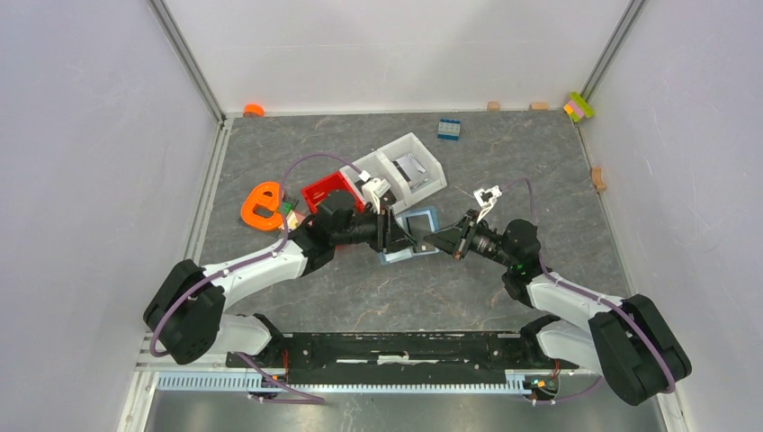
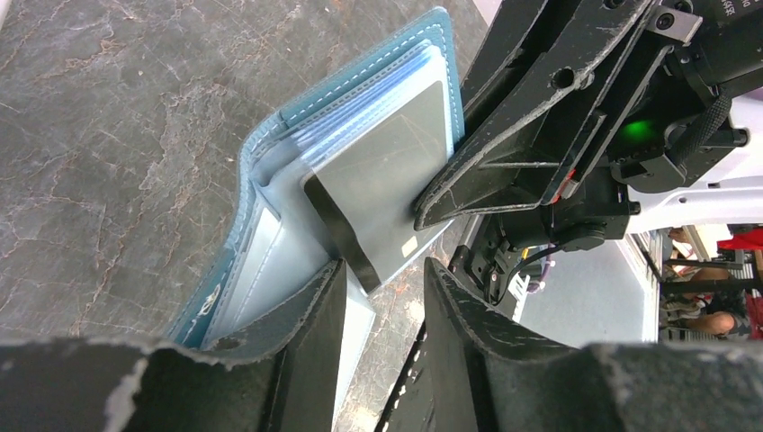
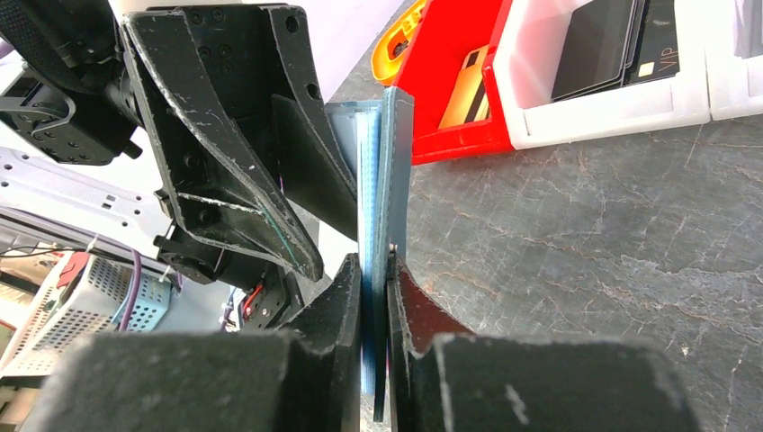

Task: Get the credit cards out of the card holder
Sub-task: Remove the credit card from the card holder.

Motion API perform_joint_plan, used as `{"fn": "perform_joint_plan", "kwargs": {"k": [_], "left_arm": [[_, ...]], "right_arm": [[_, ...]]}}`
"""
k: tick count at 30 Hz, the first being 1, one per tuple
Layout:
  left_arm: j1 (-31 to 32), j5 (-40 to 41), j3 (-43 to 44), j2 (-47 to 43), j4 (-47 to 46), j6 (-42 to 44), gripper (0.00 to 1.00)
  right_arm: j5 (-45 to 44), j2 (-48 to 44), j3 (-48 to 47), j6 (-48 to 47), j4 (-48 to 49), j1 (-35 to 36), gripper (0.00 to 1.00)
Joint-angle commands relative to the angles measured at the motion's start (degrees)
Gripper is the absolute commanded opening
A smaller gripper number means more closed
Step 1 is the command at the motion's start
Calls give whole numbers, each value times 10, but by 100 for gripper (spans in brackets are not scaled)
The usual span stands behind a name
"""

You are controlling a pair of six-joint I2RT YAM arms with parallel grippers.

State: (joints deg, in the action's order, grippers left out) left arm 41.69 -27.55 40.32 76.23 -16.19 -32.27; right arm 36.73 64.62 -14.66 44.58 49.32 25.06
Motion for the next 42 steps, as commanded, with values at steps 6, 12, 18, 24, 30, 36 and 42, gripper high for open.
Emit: {"fn": "perform_joint_plan", "kwargs": {"k": [6, 12, 18, 24, 30, 36, 42], "left_arm": [[-6, -4, 11, 20, 5, 1, 43], [-9, -59, -9, 16, -71, -25, 35], [-12, -85, -38, -6, -144, -48, 19], [-13, -59, -49, -25, -138, -44, 9], [-19, -46, -49, -23, -124, -45, 3], [-29, -22, -50, -27, -101, -45, 2], [-38, 0, -53, -32, -83, -47, 2]], "right_arm": [[49, -7, -5, 40, 106, 4, 4], [64, 9, 6, 84, 169, 4, 4], [73, 24, 9, 103, 204, 4, 6], [68, 19, 7, 84, 179, 4, 19], [59, 15, 8, 72, 163, 4, 29], [57, 17, 10, 71, 164, 4, 23], [53, 14, 10, 65, 155, 3, 24]]}}
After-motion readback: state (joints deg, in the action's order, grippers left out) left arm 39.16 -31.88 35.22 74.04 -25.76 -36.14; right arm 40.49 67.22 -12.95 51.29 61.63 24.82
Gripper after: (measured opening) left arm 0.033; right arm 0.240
